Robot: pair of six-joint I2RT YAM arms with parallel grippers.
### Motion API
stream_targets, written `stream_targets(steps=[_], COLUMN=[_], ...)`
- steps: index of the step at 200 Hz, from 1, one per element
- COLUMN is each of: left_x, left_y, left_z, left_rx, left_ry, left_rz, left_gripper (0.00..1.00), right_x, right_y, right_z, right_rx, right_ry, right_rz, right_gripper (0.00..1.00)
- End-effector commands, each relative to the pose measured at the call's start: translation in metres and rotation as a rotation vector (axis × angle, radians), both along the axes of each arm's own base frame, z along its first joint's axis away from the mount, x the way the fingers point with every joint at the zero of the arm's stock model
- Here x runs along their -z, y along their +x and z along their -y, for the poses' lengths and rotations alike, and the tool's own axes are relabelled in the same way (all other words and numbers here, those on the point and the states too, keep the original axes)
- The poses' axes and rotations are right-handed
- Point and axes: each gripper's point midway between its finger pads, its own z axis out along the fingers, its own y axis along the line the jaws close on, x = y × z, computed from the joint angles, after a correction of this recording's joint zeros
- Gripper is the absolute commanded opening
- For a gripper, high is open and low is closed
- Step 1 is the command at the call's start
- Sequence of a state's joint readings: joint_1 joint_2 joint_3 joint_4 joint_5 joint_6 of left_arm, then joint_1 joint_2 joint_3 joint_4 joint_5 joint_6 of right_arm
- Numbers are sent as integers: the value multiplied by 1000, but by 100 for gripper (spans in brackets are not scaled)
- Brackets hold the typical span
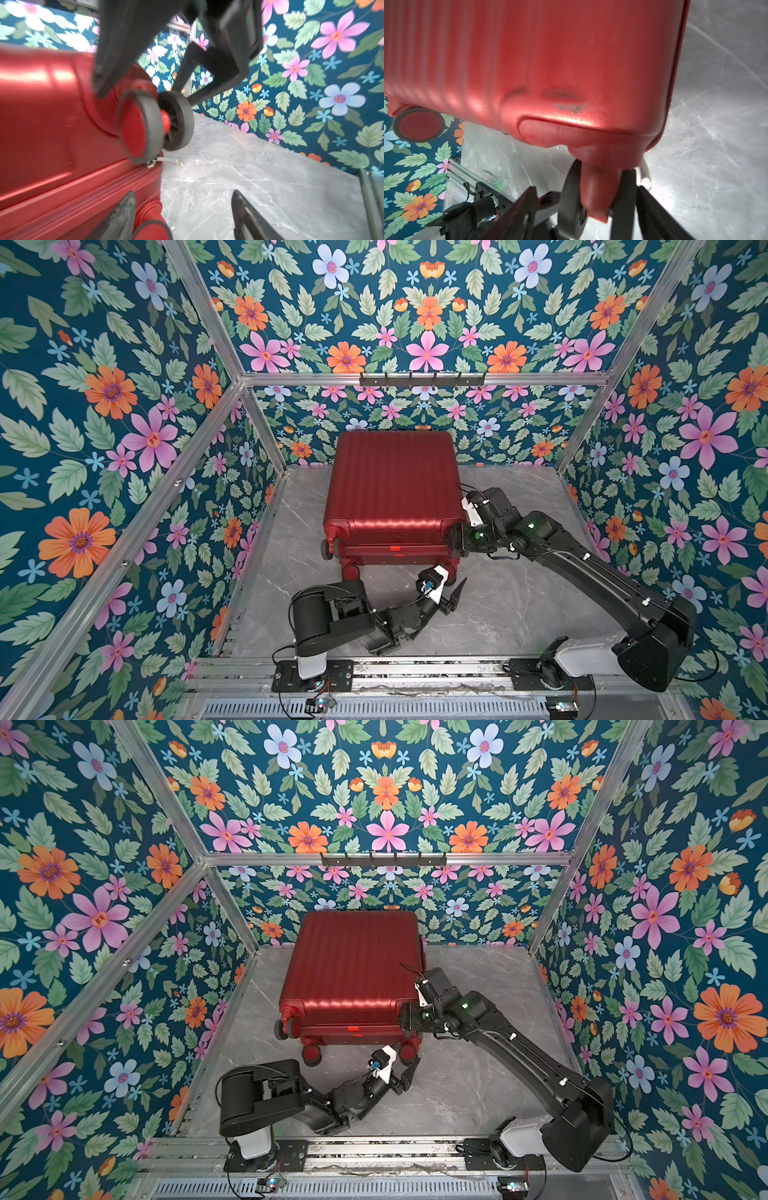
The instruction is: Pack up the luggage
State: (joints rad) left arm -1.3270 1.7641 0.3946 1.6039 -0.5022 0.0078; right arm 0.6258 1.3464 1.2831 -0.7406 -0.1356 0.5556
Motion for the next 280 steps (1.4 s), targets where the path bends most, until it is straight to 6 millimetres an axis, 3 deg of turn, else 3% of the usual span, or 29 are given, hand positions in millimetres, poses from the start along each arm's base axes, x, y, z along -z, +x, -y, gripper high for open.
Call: stream_targets(steps=[1, 40, 71, 89, 115, 137, 172, 209, 238, 269, 272, 280], left_x=[-27, -55, -83, -102, -131, -139, -119, -105, -83, -60, -58, -54], left_y=[5, 22, 55, 74, 98, 127, 179, 223, 264, 302, 305, 312], left_z=[-35, -71, -113, -145, -190, -231, -300, -349, -365, -363, -363, -360], left_rx=[-118, -261, -363, -438, -570, -676, -768, -827, -824, -794, -792, -779], left_ry=[-62, 31, 9, -19, -14, -1, -92, -174, -185, -156, -153, -147], left_rz=[25, -37, -148, -197, -220, -284, -448, -519, -589, -648, -653, -661], left_gripper=[73, 76, 77, 77, 77, 77, 77, 76, 76, 75, 75, 75], right_x=[-7, -17, -18, -11, 14, 41, 74, 96, 115, 124, 135, 138], right_y=[5, 21, 36, 42, 48, 50, 53, 69, 86, 100, 100, 101], right_z=[10, 37, 60, 72, 86, 89, 97, 109, 96, 82, 81, 78], right_rx=[-12, 47, 106, 140, 184, 200, 240, 291, 267, 240, 240, 233], right_ry=[-1, 7, 40, 54, 47, 29, 11, 69, 117, 181, 178, 190], right_rz=[50, 80, 82, 66, 13, -24, -80, -137, -178, -197, -225, -229], right_gripper=[85, 91, 91, 91, 91, 90, 89, 88, 87, 85, 85, 84])
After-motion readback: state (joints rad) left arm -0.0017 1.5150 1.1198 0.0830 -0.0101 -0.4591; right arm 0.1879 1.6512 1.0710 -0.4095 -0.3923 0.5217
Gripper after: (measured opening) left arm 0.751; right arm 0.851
